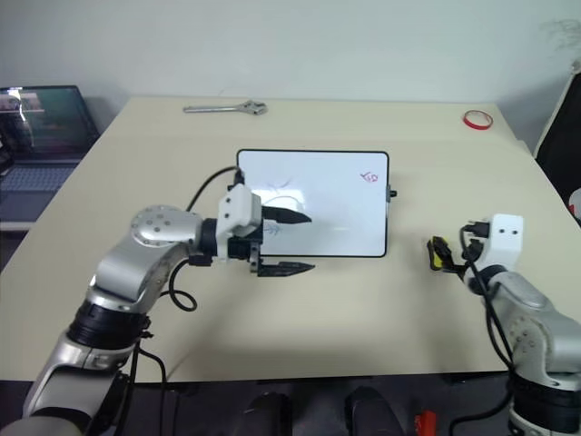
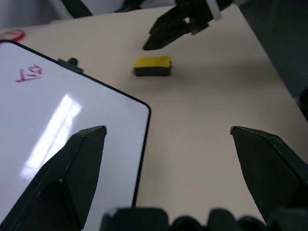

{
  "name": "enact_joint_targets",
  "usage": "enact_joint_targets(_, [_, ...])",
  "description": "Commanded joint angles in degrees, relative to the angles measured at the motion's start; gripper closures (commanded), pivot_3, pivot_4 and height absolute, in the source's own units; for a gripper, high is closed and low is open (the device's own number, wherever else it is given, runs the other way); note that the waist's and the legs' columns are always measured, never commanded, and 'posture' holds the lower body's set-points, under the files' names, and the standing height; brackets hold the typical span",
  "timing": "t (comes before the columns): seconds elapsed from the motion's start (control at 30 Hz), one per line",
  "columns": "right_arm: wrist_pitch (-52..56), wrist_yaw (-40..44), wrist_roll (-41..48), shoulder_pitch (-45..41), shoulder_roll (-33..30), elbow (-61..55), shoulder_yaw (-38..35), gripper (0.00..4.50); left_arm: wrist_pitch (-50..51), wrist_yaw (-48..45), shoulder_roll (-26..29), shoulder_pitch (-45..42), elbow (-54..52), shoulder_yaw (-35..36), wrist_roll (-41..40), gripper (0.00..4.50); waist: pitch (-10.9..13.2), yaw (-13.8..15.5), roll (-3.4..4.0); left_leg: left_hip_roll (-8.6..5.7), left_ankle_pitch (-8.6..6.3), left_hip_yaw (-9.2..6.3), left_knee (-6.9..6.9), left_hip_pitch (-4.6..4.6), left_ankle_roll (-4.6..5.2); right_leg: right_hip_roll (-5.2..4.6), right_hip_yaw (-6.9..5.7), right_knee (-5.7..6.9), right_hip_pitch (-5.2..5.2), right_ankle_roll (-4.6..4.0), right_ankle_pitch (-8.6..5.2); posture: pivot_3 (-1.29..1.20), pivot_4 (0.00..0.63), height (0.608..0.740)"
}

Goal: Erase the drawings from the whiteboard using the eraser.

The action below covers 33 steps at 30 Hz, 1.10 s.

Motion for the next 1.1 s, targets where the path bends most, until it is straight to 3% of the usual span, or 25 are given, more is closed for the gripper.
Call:
enact_joint_targets(0.03, [-2.12, -0.93, -2.60, -1.01, 1.09, 0.26, 0.56, 0.06, -1.91, -1.08, -0.46, -2.15, 0.56, 0.46, 0.26, 0.00, 0.00, 0.15, 0.00, 0.00, 0.00, 0.00, 0.00, -0.07, 0.00, -0.01, 0.01, 0.02, -0.08, 0.00, 0.00, 0.00, 0.150, 0.740])
enact_joint_targets(0.63, [-8.21, 3.07, -12.08, -3.91, 2.06, 10.43, 5.00, 0.06, -3.94, -0.42, 0.67, 1.46, 1.23, 1.93, 2.08, 0.00, 0.00, 0.23, 0.00, 0.01, 0.01, 0.09, 0.06, -0.05, 0.03, -0.03, 0.09, 0.32, -0.21, 0.00, 0.00, 0.00, 0.150, 0.740])
enact_joint_targets(0.73, [-8.76, 3.45, -13.26, -4.29, 1.92, 11.51, 4.87, 0.66, -4.16, -0.30, 0.87, 1.87, 1.20, 2.11, 2.23, 0.00, 0.00, 0.29, 0.00, 0.01, 0.00, 0.09, 0.07, -0.06, 0.03, -0.03, 0.09, 0.33, -0.21, 0.00, 0.00, 0.00, 0.150, 0.740])
enact_joint_targets(0.97, [-8.39, 4.49, -14.09, -4.45, 2.15, 11.61, 4.79, 3.10, -4.22, 0.19, 1.08, 2.61, 0.99, 2.26, 2.35, 0.00, 0.00, 0.31, 0.00, 0.01, 0.01, 0.09, 0.08, -0.05, 0.03, -0.03, 0.10, 0.39, -0.22, 0.00, 0.00, 0.00, 0.150, 0.740])
enact_joint_targets(1.0, [-8.23, 4.64, -14.16, -4.37, 2.18, 11.39, 4.82, 3.33, -4.12, 0.28, 1.12, 2.80, 0.93, 2.31, 2.34, 0.00, 0.00, 0.30, 0.00, 0.01, 0.01, 0.10, 0.09, -0.04, 0.03, -0.03, 0.10, 0.39, -0.22, 0.00, 0.00, 0.00, 0.150, 0.740])
enact_joint_targets(1.1, [-7.57, 4.98, -14.10, -4.08, 2.17, 9.89, 4.56, 3.35, -3.49, 0.91, 1.14, 3.19, 0.72, 2.65, 2.35, 0.00, 0.00, 0.31, 0.00, 0.01, 0.01, 0.09, 0.09, -0.04, 0.03, -0.03, 0.10, 0.41, -0.23, 0.00, 0.00, 0.00, 0.150, 0.740])
